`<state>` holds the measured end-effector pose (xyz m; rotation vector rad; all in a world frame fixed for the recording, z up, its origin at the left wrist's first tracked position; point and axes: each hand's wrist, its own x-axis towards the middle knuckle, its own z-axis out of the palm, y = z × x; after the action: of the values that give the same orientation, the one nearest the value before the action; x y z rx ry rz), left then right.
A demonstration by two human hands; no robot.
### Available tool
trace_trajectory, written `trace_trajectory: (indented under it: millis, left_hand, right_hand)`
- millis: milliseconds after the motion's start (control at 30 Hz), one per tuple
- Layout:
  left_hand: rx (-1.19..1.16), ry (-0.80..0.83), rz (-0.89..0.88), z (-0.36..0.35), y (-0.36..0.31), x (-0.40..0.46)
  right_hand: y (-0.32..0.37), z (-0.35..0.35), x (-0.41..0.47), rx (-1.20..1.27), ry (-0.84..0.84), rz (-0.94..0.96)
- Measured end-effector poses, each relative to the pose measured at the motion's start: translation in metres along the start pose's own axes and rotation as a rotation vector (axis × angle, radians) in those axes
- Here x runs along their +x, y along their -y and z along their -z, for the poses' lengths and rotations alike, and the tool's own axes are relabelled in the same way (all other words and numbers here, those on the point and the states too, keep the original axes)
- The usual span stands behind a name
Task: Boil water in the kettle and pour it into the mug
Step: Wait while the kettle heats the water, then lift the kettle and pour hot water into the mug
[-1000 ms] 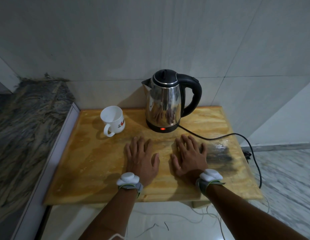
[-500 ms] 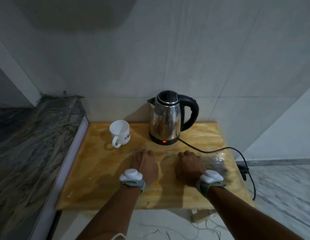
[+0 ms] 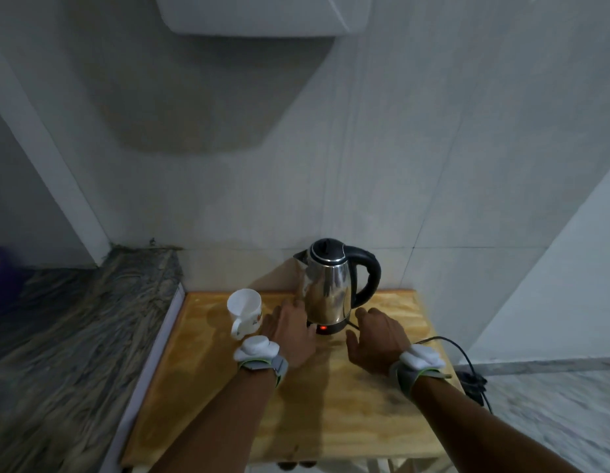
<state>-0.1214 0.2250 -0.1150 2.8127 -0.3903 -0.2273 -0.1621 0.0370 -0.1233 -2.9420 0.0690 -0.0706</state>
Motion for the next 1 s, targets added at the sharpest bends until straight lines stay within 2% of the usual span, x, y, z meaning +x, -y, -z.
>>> trace_trajectory:
  millis: [300, 500, 800, 1000]
  left_hand:
    - [-0.194, -0.093, -0.041, 0.073, -0.022, -0.014]
    - [-0.354, -0.164, 0.04, 0.099, -0.03, -0.008]
    - [-0.476, -0.128, 0.145, 0.101, -0.031, 0.019]
    - [-0.495, -0.113, 0.208, 0.082, -0.028, 0.038]
  right_hand:
    - [0.013, 0.055, 0.007, -0.002, -0.116, -0.068]
    - [0.014, 0.08, 0.018, -0.004, -0.157, -0.14]
    - [0.0, 0.093, 0.046, 0.228, -0.161, -0.275]
    - [-0.021, 0.082, 0.066, 0.273, -0.168, -0.32]
